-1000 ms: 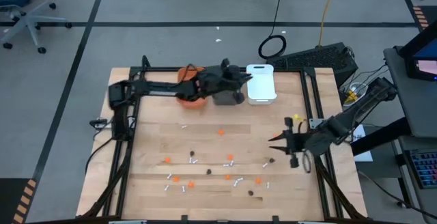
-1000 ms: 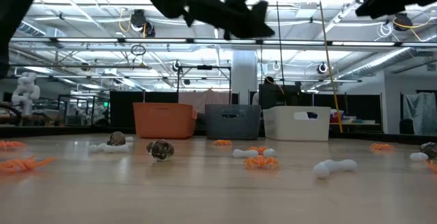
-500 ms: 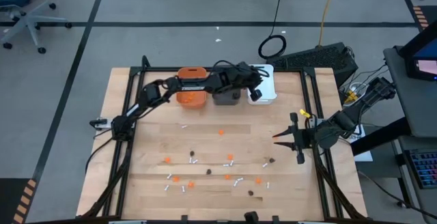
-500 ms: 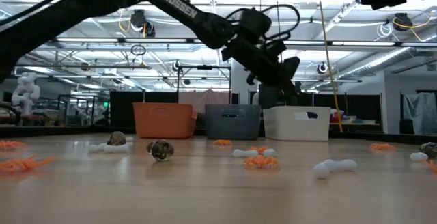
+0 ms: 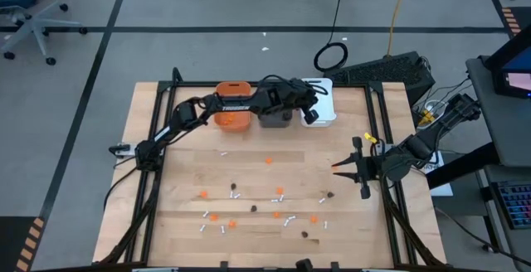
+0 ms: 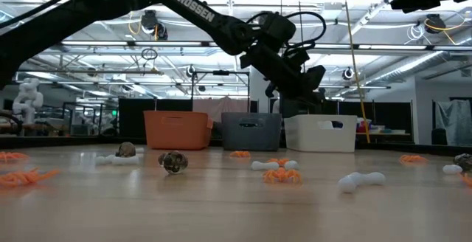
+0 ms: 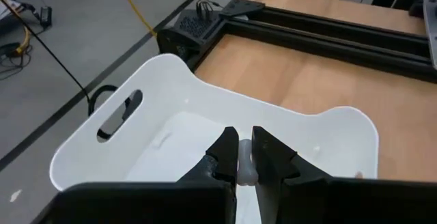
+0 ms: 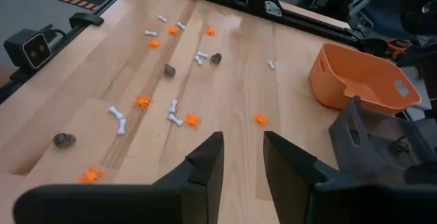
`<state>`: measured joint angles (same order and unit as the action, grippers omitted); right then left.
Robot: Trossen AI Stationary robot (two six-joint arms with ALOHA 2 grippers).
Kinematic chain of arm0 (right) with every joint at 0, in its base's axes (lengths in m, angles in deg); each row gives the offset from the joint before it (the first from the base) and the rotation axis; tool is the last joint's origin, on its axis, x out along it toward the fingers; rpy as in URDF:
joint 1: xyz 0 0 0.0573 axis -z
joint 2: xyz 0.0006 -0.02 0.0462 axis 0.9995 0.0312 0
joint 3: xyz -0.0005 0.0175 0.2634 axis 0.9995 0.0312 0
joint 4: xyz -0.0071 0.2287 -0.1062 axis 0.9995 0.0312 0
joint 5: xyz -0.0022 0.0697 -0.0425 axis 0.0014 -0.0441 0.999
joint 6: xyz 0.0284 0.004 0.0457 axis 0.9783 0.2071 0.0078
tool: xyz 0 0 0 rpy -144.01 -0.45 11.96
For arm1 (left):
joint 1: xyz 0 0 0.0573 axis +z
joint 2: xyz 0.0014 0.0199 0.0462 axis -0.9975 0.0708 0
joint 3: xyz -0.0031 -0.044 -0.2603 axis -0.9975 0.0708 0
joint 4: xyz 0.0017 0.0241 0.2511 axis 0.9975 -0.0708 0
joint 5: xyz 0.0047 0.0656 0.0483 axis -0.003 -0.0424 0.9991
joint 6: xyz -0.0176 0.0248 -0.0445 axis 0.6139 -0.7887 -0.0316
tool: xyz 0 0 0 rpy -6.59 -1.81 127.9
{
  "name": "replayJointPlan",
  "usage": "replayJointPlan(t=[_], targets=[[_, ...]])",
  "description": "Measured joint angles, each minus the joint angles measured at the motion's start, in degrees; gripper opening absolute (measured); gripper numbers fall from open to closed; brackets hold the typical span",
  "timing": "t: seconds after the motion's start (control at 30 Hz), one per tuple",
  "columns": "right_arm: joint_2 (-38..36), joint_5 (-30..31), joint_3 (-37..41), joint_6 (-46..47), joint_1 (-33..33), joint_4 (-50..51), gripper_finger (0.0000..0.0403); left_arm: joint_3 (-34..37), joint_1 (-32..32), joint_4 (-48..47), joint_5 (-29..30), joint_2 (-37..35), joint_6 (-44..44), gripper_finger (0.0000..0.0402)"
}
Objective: Sort Halloween decoration
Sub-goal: Put the white bone toy into the white bin, then put the orange spider toy into the orange bin
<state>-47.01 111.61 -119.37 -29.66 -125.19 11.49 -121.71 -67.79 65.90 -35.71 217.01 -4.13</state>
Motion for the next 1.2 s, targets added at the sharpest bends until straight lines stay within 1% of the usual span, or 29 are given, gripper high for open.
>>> replayJointPlan(t=[0.5,0.63,0.73,1.03,1.13,1.2], targets=[[0.0,-0.3,0.0,0.3,0.0,0.0,0.0089,0.0,-2.5,-0.7,0.5,0.8,0.5,0.0022],[0.0,-0.3,0.0,0.4,0.0,0.0,0.0089,0.0,-2.5,-0.8,0.5,0.8,3.6,0.0026],[0.0,-0.3,0.0,0.4,0.0,0.0,0.0089,0.0,-2.4,-1.1,0.5,0.8,5.3,0.0047],[0.0,-0.3,0.0,0.4,0.0,0.0,0.0089,0.0,-3.2,-1.2,0.5,0.6,6.3,0.014],[0.0,-0.3,0.0,1.0,0.0,0.2,0.0089,0.2,-3.8,-4.2,0.4,-1.7,6.2,0.0151],[0.0,-0.3,0.0,2.1,0.0,1.2,0.0089,0.2,-4.4,-7.3,0.4,-4.7,4.9,0.0152]])
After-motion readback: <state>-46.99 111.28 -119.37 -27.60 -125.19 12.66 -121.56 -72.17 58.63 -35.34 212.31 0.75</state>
